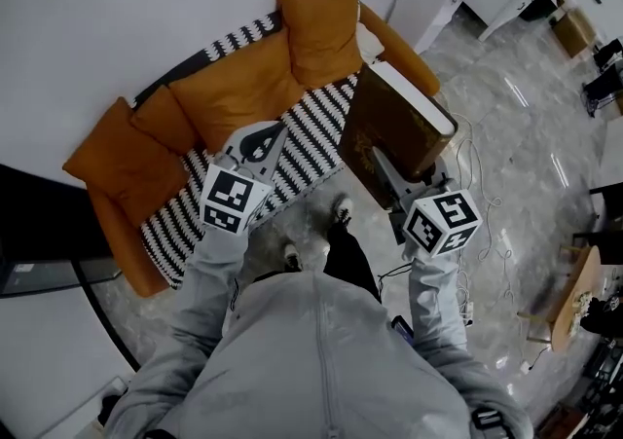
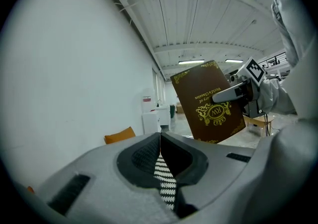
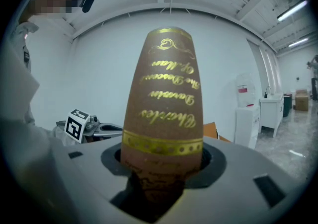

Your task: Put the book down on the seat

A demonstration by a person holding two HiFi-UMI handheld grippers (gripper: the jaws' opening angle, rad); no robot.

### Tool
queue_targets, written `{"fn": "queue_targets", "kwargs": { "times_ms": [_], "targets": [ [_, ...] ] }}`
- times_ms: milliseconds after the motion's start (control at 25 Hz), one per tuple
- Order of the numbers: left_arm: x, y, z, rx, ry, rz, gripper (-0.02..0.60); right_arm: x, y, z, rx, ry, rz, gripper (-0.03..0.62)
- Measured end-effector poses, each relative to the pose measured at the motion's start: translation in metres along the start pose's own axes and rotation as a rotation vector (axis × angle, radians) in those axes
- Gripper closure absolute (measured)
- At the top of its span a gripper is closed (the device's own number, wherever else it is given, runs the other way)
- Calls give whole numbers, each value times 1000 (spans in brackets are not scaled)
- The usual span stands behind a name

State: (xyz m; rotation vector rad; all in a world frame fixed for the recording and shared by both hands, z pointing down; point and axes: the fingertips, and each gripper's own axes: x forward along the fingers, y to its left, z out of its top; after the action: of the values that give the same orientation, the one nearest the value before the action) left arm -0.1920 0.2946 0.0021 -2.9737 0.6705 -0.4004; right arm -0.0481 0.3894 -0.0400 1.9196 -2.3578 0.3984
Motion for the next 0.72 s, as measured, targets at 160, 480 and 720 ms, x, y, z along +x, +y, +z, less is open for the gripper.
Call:
{"fn": "queue_targets", "kwargs": {
  "times_ms": [160, 480, 720],
  "targets": [
    [23, 29, -8, -28, 28, 50, 555, 37, -27, -3, 8, 31, 47, 347],
    [91, 85, -7, -77, 62, 149, 555, 118, -92, 20, -18, 56, 141, 347],
    [140, 119, -12, -104, 80, 180, 555, 176, -124, 23, -17, 84, 209, 347]
  ]
}}
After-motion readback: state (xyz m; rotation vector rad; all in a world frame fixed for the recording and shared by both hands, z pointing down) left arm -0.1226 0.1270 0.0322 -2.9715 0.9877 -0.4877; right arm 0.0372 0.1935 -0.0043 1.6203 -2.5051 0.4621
